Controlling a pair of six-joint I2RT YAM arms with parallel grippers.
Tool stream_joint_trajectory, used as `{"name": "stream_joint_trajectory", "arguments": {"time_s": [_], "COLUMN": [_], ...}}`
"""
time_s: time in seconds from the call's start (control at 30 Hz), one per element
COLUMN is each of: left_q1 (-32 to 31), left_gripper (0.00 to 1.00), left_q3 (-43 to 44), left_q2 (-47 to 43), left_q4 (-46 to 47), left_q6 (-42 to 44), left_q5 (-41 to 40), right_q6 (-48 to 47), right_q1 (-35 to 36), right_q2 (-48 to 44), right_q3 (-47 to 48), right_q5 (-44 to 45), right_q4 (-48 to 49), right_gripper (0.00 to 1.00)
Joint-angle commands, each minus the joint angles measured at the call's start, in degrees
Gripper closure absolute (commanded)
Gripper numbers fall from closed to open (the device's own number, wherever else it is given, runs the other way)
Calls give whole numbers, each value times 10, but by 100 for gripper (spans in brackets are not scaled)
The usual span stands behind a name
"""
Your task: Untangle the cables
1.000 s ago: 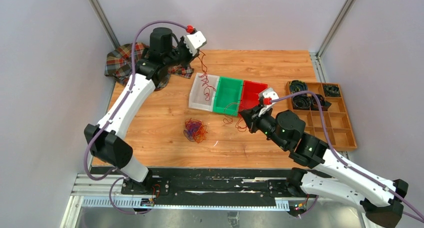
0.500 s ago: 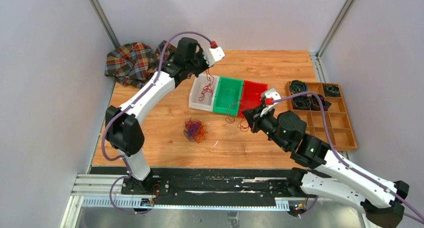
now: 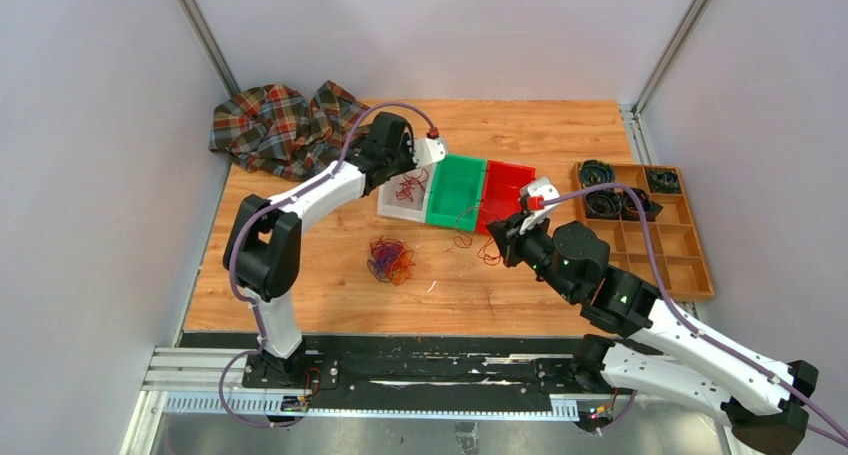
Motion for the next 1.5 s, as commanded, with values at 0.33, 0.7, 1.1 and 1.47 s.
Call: {"name": "stream_joint_trajectory", "arguments": {"time_s": [0.33, 0.7, 1.1, 1.47], "left_q1": [7, 64, 95, 74], "left_gripper": [62, 9, 11, 18], "left_q3": [80, 237, 342, 264], "left_q2": [75, 111, 148, 136], "left_q4": [-113, -340, -456, -455], "left_q6": [-63, -16, -27, 71], "left_q5": [102, 242, 350, 281], "right_q6": [29, 38, 45, 48], "right_q1": [-9, -9, -9, -10], "right_q2": [-16, -4, 18, 23], "right_q3": [11, 30, 53, 35], "right_q5": [42, 20, 9, 10], "right_q4": [-35, -42, -53, -50], "right_gripper": [99, 99, 100, 99]}}
